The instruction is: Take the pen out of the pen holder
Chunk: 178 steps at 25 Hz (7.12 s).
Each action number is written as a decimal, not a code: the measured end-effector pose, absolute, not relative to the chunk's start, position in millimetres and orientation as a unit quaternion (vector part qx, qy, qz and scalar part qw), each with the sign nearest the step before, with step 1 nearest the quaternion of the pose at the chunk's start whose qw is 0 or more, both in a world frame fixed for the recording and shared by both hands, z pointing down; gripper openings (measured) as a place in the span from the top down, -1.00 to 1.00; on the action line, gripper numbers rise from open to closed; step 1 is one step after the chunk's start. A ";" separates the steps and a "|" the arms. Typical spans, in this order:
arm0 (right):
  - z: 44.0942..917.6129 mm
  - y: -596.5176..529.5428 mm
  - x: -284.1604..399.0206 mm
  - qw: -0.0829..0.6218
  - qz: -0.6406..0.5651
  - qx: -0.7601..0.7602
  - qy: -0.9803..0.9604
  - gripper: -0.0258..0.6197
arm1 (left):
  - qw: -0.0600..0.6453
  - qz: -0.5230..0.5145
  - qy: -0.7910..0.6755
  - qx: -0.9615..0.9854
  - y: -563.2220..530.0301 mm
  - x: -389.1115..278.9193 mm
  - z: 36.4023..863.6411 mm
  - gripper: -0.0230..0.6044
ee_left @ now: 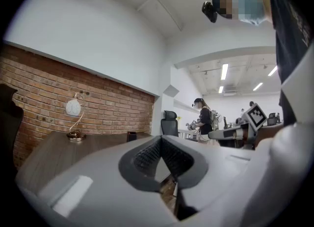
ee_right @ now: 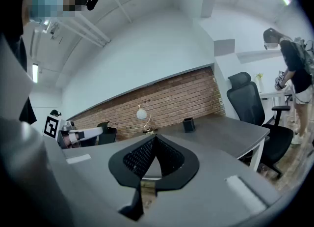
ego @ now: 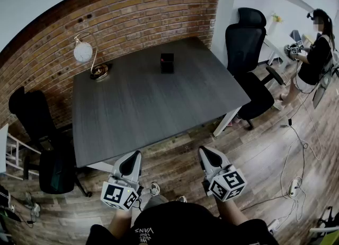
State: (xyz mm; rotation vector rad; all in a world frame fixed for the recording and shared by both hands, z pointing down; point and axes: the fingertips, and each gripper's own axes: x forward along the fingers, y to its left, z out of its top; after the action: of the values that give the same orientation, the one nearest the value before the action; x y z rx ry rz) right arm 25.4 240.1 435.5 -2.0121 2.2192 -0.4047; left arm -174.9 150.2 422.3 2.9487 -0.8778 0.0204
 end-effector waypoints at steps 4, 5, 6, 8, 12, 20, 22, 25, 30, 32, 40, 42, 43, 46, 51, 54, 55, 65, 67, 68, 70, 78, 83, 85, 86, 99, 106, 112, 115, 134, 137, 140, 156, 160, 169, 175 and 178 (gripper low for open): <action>436.8 251.1 28.7 0.057 -0.133 -0.659 0.738 0.92 | 0.032 0.006 -0.287 0.957 164.8 -168.0 422.8 0.76; 436.4 252.8 29.2 0.057 -0.133 -0.657 0.740 0.92 | 0.032 0.005 -0.288 0.957 167.3 -166.9 422.8 0.76; 435.9 254.3 30.0 0.057 -0.133 -0.656 0.741 0.92 | 0.032 0.004 -0.289 0.957 169.5 -166.1 423.2 0.76; 435.0 257.5 33.3 0.061 -0.131 -0.656 0.741 0.92 | 0.031 0.001 -0.292 0.956 173.9 -164.4 423.4 0.76; 435.2 260.4 39.4 0.080 -0.132 -0.649 0.745 0.92 | 0.028 -0.002 -0.307 0.951 177.5 -163.8 422.0 0.76; 449.3 243.6 37.2 0.071 -0.145 -0.643 0.749 0.91 | 0.054 -0.008 -0.294 0.954 159.0 -155.7 436.1 0.76; 452.3 233.9 39.3 0.069 -0.148 -0.645 0.747 0.91 | 0.061 -0.008 -0.287 0.956 148.8 -149.0 440.5 0.75; 453.0 214.3 45.3 0.067 -0.148 -0.649 0.743 0.73 | 0.068 -0.008 -0.276 0.959 128.9 -138.3 448.5 0.76; 454.4 174.1 54.9 0.067 -0.151 -0.655 0.737 0.68 | 0.080 -0.005 -0.263 0.962 87.4 -123.0 457.2 0.76; 456.0 156.0 57.8 0.065 -0.154 -0.657 0.735 0.68 | 0.081 -0.003 -0.259 0.963 68.2 -118.9 458.4 0.76; 453.3 79.7 73.4 0.055 -0.149 -0.671 0.724 0.65 | 0.091 0.002 -0.250 0.964 -8.6 -109.1 462.5 0.76; 451.8 62.8 77.2 0.054 -0.148 -0.674 0.722 0.65 | 0.092 0.003 -0.248 0.964 -26.1 -106.9 462.5 0.76; 451.0 54.4 79.1 0.053 -0.146 -0.676 0.721 0.65 | 0.093 0.004 -0.247 0.965 -35.0 -105.9 462.2 0.76; 449.3 29.2 84.1 0.050 -0.143 -0.681 0.716 0.64 | 0.094 0.003 -0.247 0.964 -61.4 -104.6 462.2 0.76; 449.5 -3.4 92.3 0.045 -0.142 -0.688 0.710 0.64 | 0.105 -0.006 -0.253 0.962 -95.0 -102.7 459.6 0.76; 449.4 -23.0 96.2 0.036 -0.139 -0.686 0.713 0.64 | 0.098 0.001 -0.256 0.962 -110.1 -102.0 460.0 0.76; 449.0 -29.7 98.3 0.034 -0.138 -0.684 0.716 0.64 | 0.098 0.003 -0.258 0.961 -114.1 -100.6 461.4 0.76; 453.3 -100.9 141.7 0.008 -0.139 -0.638 0.757 0.64 | 0.106 0.006 -0.319 0.942 -143.9 -74.4 471.8 0.76; 456.2 -116.3 148.5 -0.002 -0.141 -0.622 0.770 0.64 | 0.106 0.006 -0.341 0.934 -149.0 -71.7 470.7 0.76; 457.6 -123.9 152.1 -0.006 -0.142 -0.615 0.775 0.64 | 0.107 0.006 -0.351 0.930 -151.7 -69.7 469.9 0.76; 459.5 -139.6 158.3 -0.015 -0.141 -0.601 0.786 0.64 | 0.110 0.006 -0.368 0.923 -156.5 -65.8 471.1 0.76; 467.6 -196.9 175.3 -0.042 -0.128 -0.557 0.820 0.64 | 0.117 0.015 -0.415 0.902 -167.3 -50.2 477.4 0.76; 474.8 -224.6 178.7 -0.060 -0.119 -0.537 0.833 0.64 | 0.122 0.020 -0.440 0.890 -172.3 -48.3 482.5 0.76; 478.2 -234.8 178.6 -0.069 -0.113 -0.531 0.837 0.64 | 0.124 0.022 -0.447 0.885 -173.9 -49.3 486.0 0.76; 480.0 -240.1 178.6 -0.074 -0.110 -0.527 0.839 0.64 | 0.126 0.024 -0.451 0.883 -174.8 -49.4 487.1 0.76; 513.5 -298.1 178.3 -0.135 -0.072 -0.512 0.845 0.64 | 0.155 0.035 -0.473 0.867 -173.3 -40.4 509.2 0.76; 542.2 -322.3 176.4 -0.175 -0.058 -0.517 0.836 0.64 | 0.164 0.042 -0.480 0.861 -168.2 -41.8 516.7 0.76; 554.2 -341.8 168.9 -0.190 -0.053 -0.518 0.832 0.64 | 0.168 0.046 -0.492 0.853 -166.0 -49.8 521.3 0.76; 560.2 -351.0 167.6 -0.196 -0.058 -0.519 0.830 0.64 | 0.172 0.049 -0.501 0.847 -166.0 -54.6 521.5 0.76; 573.4 -364.0 167.9 -0.235 -0.057 -0.528 0.814 0.74 | 0.178 0.045 -0.510 0.840 -163.8 -62.0 529.1 0.76; 570.7 -365.0 169.9 -0.231 -0.052 -0.536 0.811 0.75 | 0.179 0.045 -0.514 0.838 -161.9 -65.2 530.1 0.76; 564.5 -365.5 171.8 -0.223 -0.042 -0.543 0.809 0.76 | 0.179 0.046 -0.515 0.837 -160.5 -67.2 529.7 0.76; 508.6 -347.1 178.2 -0.174 -0.021 -0.561 0.809 0.77 | 0.170 0.033 -0.503 0.847 -158.1 -71.6 516.1 0.76; 490.6 -336.5 182.4 -0.160 -0.013 -0.571 0.805 0.77 | 0.167 0.027 -0.490 0.855 -160.1 -72.3 513.0 0.76; 446.3 -302.7 181.8 -0.125 -0.002 -0.589 0.799 0.77 | 0.161 0.016 -0.453 0.877 -163.3 -72.5 503.2 0.76; 432.5 -267.8 181.3 -0.114 -0.003 -0.603 0.790 0.77 | 0.154 0.010 -0.420 0.894 -160.5 -69.7 498.3 0.76; 430.5 -248.9 181.2 -0.111 -0.008 -0.612 0.783 0.77 | 0.149 0.009 -0.403 0.903 -158.3 -67.9 495.6 0.76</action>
State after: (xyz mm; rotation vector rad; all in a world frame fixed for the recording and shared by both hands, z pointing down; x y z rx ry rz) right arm 181.2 -248.9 430.5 -2.0725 2.6498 -0.0256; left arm -67.9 -158.3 495.6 2.5966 -1.1573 0.0259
